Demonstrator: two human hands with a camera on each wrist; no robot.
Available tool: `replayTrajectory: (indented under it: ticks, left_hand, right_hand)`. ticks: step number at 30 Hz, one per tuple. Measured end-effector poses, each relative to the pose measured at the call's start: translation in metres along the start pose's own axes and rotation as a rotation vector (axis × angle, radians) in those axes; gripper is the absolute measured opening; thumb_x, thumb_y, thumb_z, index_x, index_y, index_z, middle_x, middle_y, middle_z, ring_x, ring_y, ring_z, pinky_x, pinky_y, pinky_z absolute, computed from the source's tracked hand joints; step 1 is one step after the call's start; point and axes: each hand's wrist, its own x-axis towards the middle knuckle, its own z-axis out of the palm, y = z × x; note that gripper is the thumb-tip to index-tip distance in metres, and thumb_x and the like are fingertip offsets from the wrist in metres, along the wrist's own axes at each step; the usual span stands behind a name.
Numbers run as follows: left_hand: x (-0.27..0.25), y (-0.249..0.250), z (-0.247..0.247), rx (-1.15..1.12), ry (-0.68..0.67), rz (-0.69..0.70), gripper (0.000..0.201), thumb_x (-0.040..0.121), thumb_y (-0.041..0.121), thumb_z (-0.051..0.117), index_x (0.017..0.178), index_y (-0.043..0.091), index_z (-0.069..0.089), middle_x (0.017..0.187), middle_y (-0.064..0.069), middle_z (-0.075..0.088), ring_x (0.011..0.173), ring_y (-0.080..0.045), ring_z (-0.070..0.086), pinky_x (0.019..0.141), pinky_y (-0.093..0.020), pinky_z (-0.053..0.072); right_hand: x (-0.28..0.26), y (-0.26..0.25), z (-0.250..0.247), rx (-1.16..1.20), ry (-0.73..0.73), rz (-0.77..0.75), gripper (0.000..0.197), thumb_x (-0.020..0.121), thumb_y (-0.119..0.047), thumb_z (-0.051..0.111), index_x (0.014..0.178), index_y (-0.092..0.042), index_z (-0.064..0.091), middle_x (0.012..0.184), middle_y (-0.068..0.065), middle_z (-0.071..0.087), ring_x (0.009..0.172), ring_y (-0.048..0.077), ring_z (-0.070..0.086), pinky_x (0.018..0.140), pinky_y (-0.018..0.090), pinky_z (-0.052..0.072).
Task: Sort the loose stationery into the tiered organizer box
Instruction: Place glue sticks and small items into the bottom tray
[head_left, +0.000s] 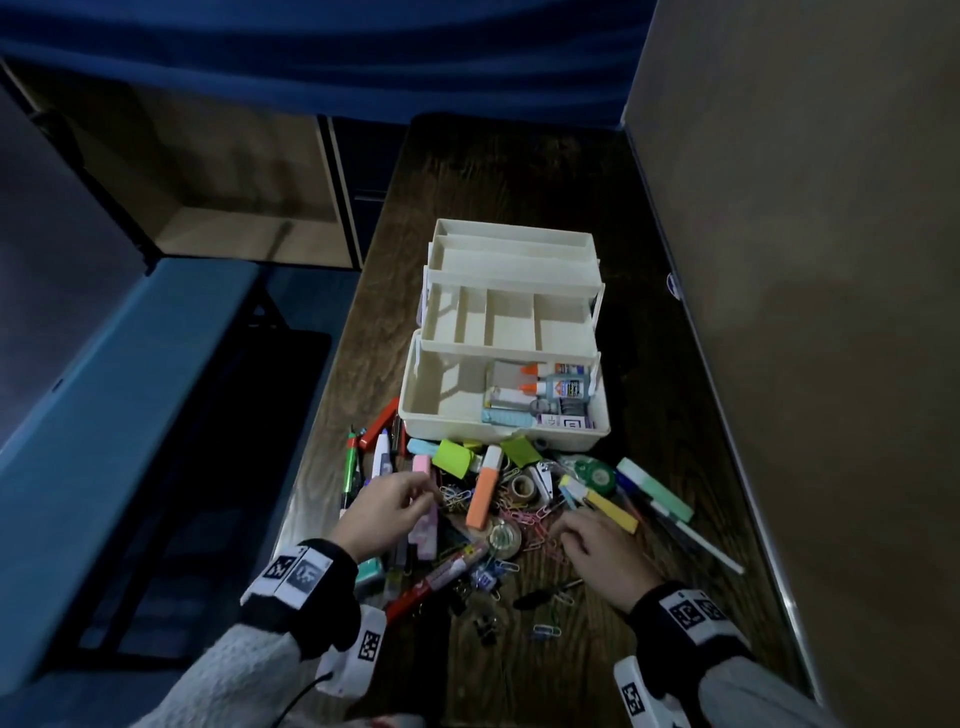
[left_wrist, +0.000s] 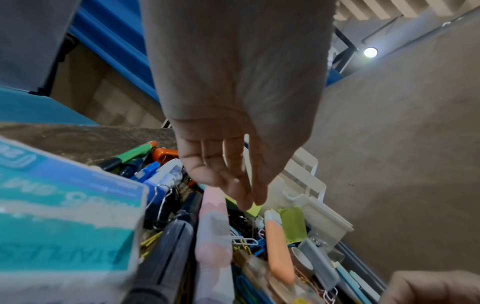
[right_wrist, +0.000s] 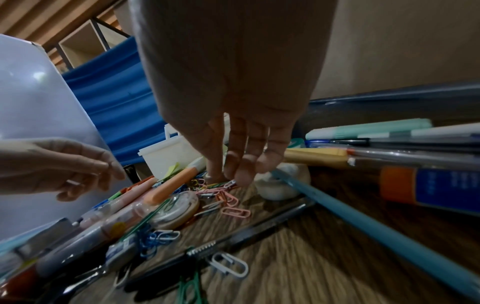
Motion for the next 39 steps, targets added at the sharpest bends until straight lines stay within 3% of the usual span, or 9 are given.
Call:
replayTrajectory:
  ticks: [3, 12, 15, 19, 22, 26, 30, 35, 39]
  left_hand:
    - [-0.003, -0.002, 0.003, 0.061, -0.011, -0.001, 0.017, 0.093, 0.021, 0.052, 0.092, 0.024, 0.068, 0.088, 0.01, 0.068, 0.076, -0.004, 0.06, 0.061, -0.013, 0.042]
    - [-0.015, -0.018, -0.019, 0.211, 0.275, -0.271, 0.02, 0.09, 0.019, 0.044, 0.094, 0.021, 0.064, 0.098, -0.005, 0.069, 0.085, -0.025, 0.062, 0.071, -0.032, 0.048]
    - [-0.025, -0.027, -0.034, 0.115, 0.284, -0.355, 0.021, 0.088, 0.017, 0.047, 0.092, 0.023, 0.067, 0.096, -0.006, 0.069, 0.088, -0.027, 0.063, 0.074, -0.033, 0.049]
    - [-0.038, -0.035, -0.045, 0.038, 0.272, -0.352, 0.018, 0.091, 0.016, 0.049, 0.089, 0.024, 0.066, 0.092, -0.004, 0.068, 0.083, -0.022, 0.063, 0.075, -0.035, 0.052]
    - [-0.044, -0.04, -0.048, 0.072, 0.18, -0.291, 0.01, 0.089, 0.026, 0.058, 0.097, 0.024, 0.063, 0.101, -0.001, 0.065, 0.096, -0.019, 0.061, 0.082, -0.034, 0.051]
    - [-0.058, -0.046, -0.029, 0.399, -0.196, -0.276, 0.076, 0.066, 0.053, 0.076, 0.128, 0.03, 0.038, 0.126, 0.004, 0.034, 0.12, -0.016, 0.034, 0.103, -0.04, 0.04]
    - [-0.066, -0.048, -0.012, 0.553, -0.187, -0.171, 0.071, 0.074, 0.033, 0.073, 0.132, 0.023, 0.032, 0.134, 0.001, 0.033, 0.12, -0.015, 0.039, 0.098, -0.028, 0.044]
    - [-0.05, -0.017, -0.049, 0.309, -0.205, -0.189, 0.068, 0.065, 0.053, 0.068, 0.121, 0.025, 0.041, 0.119, 0.004, 0.045, 0.097, -0.008, 0.045, 0.078, -0.02, 0.043]
    - [-0.007, 0.027, -0.063, -0.139, 0.034, -0.063, 0.063, 0.073, 0.048, 0.069, 0.121, 0.026, 0.035, 0.117, 0.002, 0.05, 0.097, -0.012, 0.057, 0.071, -0.021, 0.048]
  right_hand:
    - [-0.005, -0.001, 0.003, -0.036, -0.047, 0.002, 0.019, 0.098, -0.02, 0.042, 0.099, -0.021, 0.061, 0.1, -0.007, 0.052, 0.104, 0.012, 0.048, 0.088, 0.031, 0.042]
    - [0.01, -0.013, -0.002, -0.023, 0.012, 0.016, 0.015, 0.096, -0.019, 0.046, 0.097, -0.022, 0.06, 0.105, -0.002, 0.057, 0.101, 0.017, 0.054, 0.084, 0.032, 0.046]
    - [0.022, -0.035, 0.001, -0.062, 0.03, -0.082, 0.019, 0.096, -0.016, 0.044, 0.108, -0.021, 0.058, 0.112, -0.003, 0.049, 0.104, 0.018, 0.053, 0.081, 0.031, 0.043]
    - [0.036, -0.069, 0.01, -0.131, -0.047, -0.249, 0.037, 0.097, -0.015, 0.043, 0.132, -0.024, 0.051, 0.136, -0.006, 0.042, 0.12, 0.019, 0.043, 0.098, 0.037, 0.042]
    - [0.043, -0.08, 0.015, -0.271, -0.129, -0.263, 0.041, 0.097, -0.027, 0.045, 0.138, -0.028, 0.045, 0.148, -0.006, 0.034, 0.13, 0.022, 0.033, 0.107, 0.044, 0.035]
    - [0.045, -0.072, 0.017, -0.256, -0.082, -0.269, 0.035, 0.097, -0.022, 0.044, 0.132, -0.024, 0.05, 0.146, -0.004, 0.035, 0.129, 0.021, 0.034, 0.107, 0.041, 0.035]
    - [0.04, -0.059, 0.017, -0.189, -0.02, -0.276, 0.025, 0.097, -0.018, 0.042, 0.118, -0.024, 0.053, 0.135, -0.006, 0.037, 0.122, 0.017, 0.04, 0.095, 0.034, 0.044]
    - [0.027, -0.038, 0.01, -0.05, 0.026, -0.194, 0.025, 0.1, -0.022, 0.041, 0.117, -0.024, 0.057, 0.117, -0.012, 0.042, 0.105, 0.008, 0.047, 0.086, 0.029, 0.045]
    - [0.013, -0.015, 0.007, 0.018, 0.015, -0.126, 0.022, 0.1, -0.022, 0.04, 0.11, -0.025, 0.06, 0.105, -0.012, 0.046, 0.096, 0.002, 0.048, 0.081, 0.021, 0.041]
